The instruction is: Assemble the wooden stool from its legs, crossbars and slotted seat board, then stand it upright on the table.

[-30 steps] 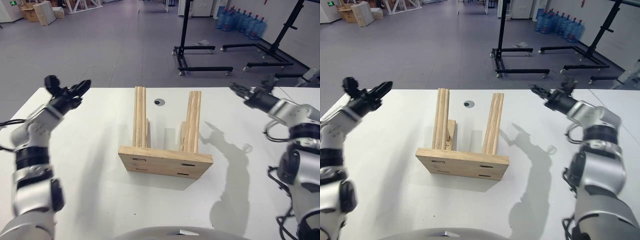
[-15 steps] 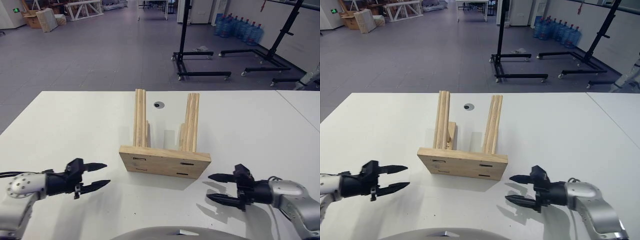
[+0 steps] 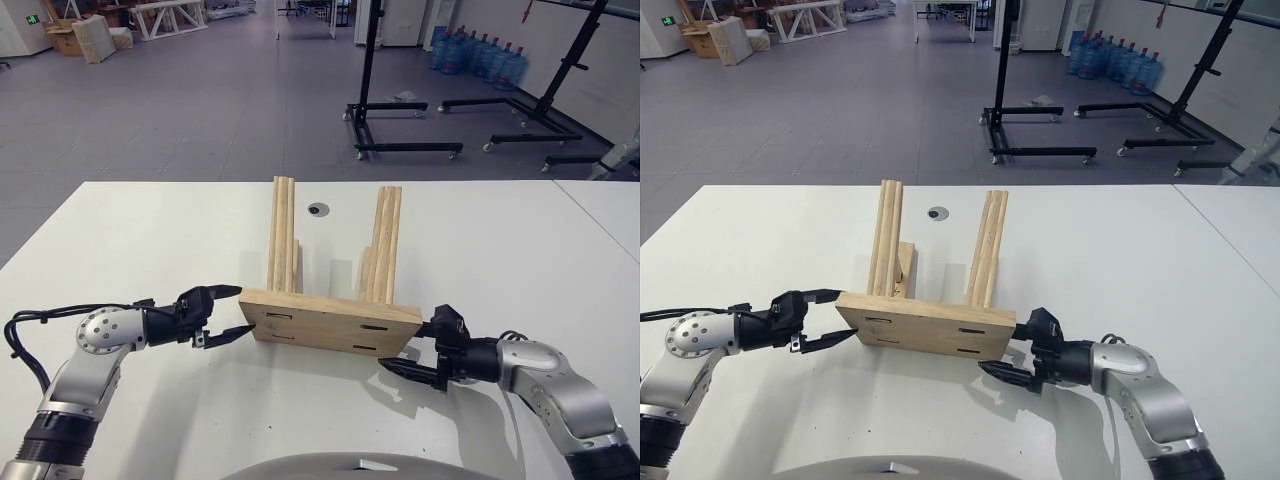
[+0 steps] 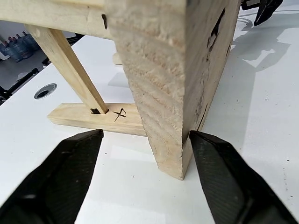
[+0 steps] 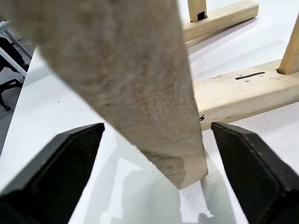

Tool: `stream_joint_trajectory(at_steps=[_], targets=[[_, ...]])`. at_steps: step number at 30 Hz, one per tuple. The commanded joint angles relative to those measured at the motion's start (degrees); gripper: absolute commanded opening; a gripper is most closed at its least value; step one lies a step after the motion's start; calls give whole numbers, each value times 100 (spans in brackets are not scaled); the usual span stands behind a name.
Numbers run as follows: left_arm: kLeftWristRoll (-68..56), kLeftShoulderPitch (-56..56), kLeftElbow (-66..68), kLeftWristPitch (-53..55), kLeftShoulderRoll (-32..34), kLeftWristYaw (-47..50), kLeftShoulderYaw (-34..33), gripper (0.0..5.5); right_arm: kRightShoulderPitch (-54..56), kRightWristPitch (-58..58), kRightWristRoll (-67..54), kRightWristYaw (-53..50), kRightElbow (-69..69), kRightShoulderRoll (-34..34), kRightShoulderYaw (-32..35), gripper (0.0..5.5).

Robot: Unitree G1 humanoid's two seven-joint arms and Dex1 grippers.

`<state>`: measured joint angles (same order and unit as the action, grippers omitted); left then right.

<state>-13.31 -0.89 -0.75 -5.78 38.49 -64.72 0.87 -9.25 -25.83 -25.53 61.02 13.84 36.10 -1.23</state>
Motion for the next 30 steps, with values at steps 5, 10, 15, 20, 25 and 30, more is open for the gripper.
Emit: stream_joint_trajectory(at_steps=[5, 10, 15, 20, 25, 30], targets=[[-395, -147, -494, 521, 100, -349, 333, 409, 422, -161, -137, -120, -231, 14, 68, 471], [-847, -40, -696, 1084, 114, -409, 225, 409, 611, -241, -379, 151, -382, 143, 220, 471], [-842, -10, -498, 1031, -5, -342, 282, 413, 689, -233, -443, 297, -408, 105, 17, 435], [-666, -136, -474, 882, -78, -254, 413, 353, 645, -153, -437, 372, -360, 135, -38, 351], [-921, -212, -637, 1255, -30, -319, 463, 274, 861, -488, -816, 443, -479, 150, 163, 254], [-1934, 43, -1216, 2937, 145, -192, 271, 215, 1427, -1575, -1781, 450, -471, 183, 649, 233]])
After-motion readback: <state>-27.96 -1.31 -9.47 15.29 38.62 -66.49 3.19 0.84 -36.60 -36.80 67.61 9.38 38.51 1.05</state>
